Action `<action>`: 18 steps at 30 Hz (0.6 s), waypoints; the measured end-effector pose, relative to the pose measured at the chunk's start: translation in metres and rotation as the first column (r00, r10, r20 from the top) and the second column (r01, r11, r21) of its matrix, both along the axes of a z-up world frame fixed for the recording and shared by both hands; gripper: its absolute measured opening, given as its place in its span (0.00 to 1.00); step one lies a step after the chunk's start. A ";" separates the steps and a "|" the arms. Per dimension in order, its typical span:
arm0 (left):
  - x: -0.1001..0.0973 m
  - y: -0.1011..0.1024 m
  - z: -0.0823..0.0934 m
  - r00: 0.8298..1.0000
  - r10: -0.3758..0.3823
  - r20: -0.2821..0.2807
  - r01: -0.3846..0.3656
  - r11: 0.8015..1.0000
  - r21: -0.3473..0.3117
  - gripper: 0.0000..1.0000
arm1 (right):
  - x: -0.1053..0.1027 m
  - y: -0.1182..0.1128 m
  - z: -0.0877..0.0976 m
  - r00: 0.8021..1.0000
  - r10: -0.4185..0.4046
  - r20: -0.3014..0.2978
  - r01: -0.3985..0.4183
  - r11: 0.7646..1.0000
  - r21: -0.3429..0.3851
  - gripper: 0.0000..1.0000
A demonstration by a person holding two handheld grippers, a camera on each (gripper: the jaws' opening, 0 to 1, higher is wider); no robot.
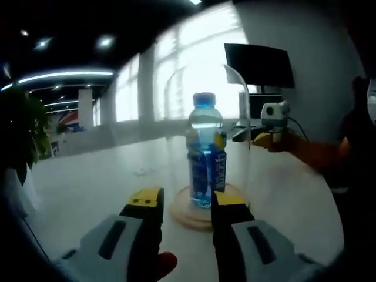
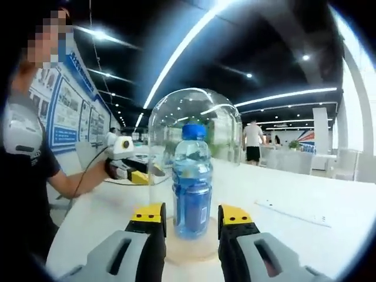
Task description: Open the cover put in the Mizone put the cover back on
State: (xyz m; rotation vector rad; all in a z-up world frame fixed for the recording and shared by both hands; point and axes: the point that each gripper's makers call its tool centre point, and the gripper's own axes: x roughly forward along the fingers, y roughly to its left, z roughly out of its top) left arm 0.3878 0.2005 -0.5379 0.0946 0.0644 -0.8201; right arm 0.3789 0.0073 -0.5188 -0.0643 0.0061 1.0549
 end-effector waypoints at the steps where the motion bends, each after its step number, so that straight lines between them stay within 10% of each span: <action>1: 0.000 0.000 -0.001 1.000 0.000 0.000 0.000 1.000 0.003 0.26 | -0.002 -0.002 0.001 1.000 -0.009 0.001 0.009 1.000 0.008 0.28; 18: 0.001 -0.001 -0.013 1.000 -0.011 -0.006 0.011 0.999 0.033 0.26 | -0.019 -0.017 -0.011 0.995 -0.103 -0.009 0.103 0.992 0.070 0.25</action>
